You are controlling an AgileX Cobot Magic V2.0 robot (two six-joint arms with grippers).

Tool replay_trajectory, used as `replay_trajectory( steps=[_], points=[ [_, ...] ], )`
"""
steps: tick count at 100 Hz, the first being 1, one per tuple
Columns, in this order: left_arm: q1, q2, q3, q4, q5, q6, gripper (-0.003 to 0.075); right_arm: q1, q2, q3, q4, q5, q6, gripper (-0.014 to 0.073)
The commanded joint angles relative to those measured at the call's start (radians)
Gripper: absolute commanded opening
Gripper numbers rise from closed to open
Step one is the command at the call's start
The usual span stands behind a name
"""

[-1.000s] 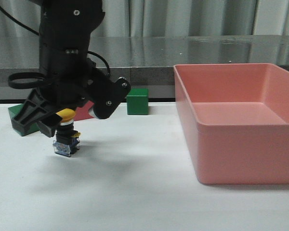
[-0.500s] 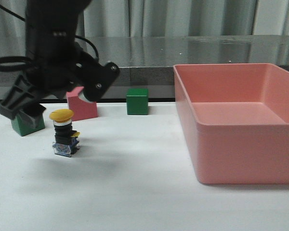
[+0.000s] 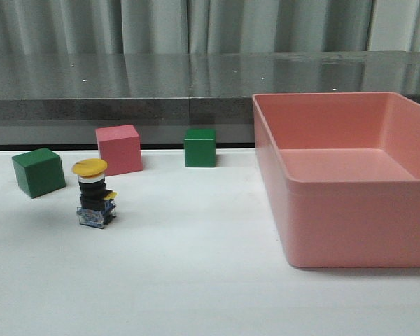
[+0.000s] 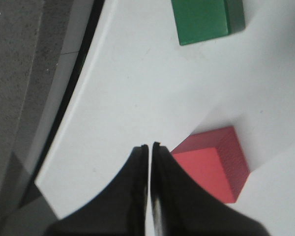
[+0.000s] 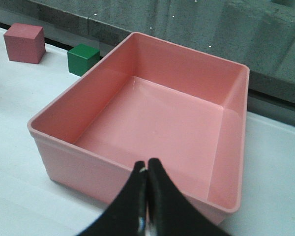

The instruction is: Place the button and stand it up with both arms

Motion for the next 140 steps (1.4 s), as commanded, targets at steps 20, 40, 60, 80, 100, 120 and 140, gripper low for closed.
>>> replay_trajectory(
  steps=[20,40,60,80,100,120,140],
  points=[
    [0.136,-0.312,0.158,-0.355,-0.418,-0.047,-0.002,-0.005,0.006,-0.027,0.013,-0.069,-0.003,-0.006],
    [0.139,-0.586,0.457,-0.48,-0.629,-0.047,-0.002,-0.005,0.006,-0.027,0.013,-0.069,-0.003,-0.006],
    [0.139,-0.853,0.725,-0.592,-0.8,-0.047,-0.002,-0.005,0.006,-0.027,0.013,-0.069,-0.003,-0.006],
    [0.139,-1.05,0.873,-0.624,-0.847,-0.047,-0.002,-0.005,0.006,-0.027,0.013,-0.069,-0.003,-0.006],
    [0.139,-1.096,0.929,-0.624,-0.83,-0.047,-0.0019,-0.005,0.006,-0.027,0.013,-0.069,-0.003,-0.006],
    [0.139,-1.096,0.95,-0.624,-0.83,-0.047,-0.002,-0.005,0.006,-0.027,0.013,-0.069,-0.003,-0.006],
    [0.127,-1.096,0.952,-0.621,-0.857,-0.047,-0.002,-0.005,0.006,-0.027,0.013,-0.069,-0.003,-0.006]
  ],
)
